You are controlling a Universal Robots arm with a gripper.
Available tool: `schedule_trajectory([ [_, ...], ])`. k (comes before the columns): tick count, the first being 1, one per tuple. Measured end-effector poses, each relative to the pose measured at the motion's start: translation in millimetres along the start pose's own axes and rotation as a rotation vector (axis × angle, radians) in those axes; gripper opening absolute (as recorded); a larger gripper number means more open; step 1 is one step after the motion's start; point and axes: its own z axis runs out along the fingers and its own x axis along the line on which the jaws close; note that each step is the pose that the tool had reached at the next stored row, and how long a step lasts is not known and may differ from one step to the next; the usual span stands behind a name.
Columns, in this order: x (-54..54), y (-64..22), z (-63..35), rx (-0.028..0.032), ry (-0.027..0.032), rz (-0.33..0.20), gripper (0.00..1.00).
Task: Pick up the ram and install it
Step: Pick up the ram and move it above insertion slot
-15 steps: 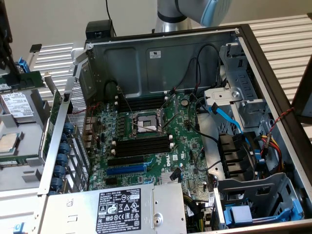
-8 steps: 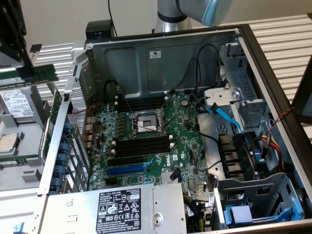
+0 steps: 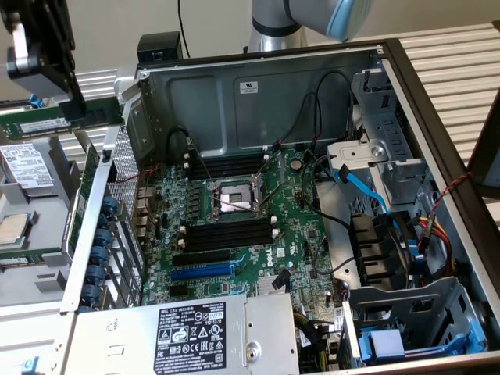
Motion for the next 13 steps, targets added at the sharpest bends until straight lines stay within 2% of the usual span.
schedule_trajectory([
  [13,4.9,-59.1,-0.1,-0.0003,0.0018,0.000,0.14],
])
